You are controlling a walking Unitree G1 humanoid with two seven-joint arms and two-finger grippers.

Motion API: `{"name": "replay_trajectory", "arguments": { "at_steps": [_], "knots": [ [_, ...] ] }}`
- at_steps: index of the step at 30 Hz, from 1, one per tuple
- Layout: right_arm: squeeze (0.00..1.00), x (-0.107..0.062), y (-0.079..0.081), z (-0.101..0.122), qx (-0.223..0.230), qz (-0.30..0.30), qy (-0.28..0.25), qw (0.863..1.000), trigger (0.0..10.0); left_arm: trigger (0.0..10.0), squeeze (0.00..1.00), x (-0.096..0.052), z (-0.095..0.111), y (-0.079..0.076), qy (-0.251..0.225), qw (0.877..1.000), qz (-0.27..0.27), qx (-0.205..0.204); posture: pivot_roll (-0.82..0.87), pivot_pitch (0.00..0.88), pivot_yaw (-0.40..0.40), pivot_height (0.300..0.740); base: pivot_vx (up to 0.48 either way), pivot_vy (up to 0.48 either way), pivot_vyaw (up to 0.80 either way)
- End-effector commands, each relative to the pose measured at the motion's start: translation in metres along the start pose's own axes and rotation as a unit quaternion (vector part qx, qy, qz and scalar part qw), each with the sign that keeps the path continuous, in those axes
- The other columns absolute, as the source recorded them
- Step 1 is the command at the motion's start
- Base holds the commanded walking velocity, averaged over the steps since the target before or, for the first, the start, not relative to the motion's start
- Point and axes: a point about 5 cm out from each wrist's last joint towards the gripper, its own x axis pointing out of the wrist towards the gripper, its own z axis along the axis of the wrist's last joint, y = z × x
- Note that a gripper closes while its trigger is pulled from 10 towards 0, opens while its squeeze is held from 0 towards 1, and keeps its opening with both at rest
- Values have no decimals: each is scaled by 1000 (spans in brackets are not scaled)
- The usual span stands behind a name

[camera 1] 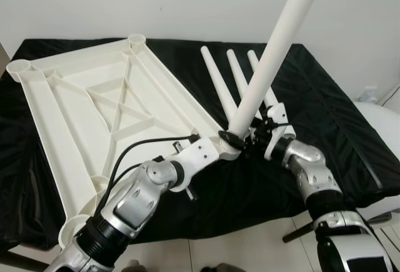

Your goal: Building children table

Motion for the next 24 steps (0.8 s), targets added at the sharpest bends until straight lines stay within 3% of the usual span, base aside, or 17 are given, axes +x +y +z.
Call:
{"name": "replay_trajectory", "arguments": {
  "at_steps": [1,2,3,4,5,13,14,24],
  "knots": [
    [0,-3,-3,-1,-5,7,8,1000,8000,10000,0,6,-3,-13,-1,999,-48,-4,33,0,-98,740,0,0,0],
    [0,-3,-3,-1,-5,7,8,1000,8000,10000,0,6,-3,-13,-1,999,-48,-4,33,0,-98,740,0,0,0],
    [0,-3,-4,-1,-6,10,8,1000,1804,10000,0,6,-3,-13,-1,999,-48,-4,32,0,-96,740,0,0,0],
    [0,-3,-4,-1,-6,10,8,1000,1804,10000,0,6,-3,-13,-1,999,-48,-4,32,0,-96,740,0,0,0],
    [0,-4,-4,-1,0,14,8,1000,0,10000,0,6,-3,-13,-1,999,-48,-4,32,0,-96,740,0,0,0],
    [0,-7,3,-9,20,37,9,999,78,10000,0,6,-2,-13,-2,999,-49,-5,25,0,-94,740,0,0,0],
    [0,-6,6,-11,21,35,8,999,10000,10000,0,6,-2,-13,-2,999,-49,-5,23,0,-95,740,0,0,0],
    [0,6,17,-8,38,9,-26,999,10000,10000,0,7,-1,-14,-5,999,-50,-7,21,0,-98,740,0,0,0]
  ]
}}
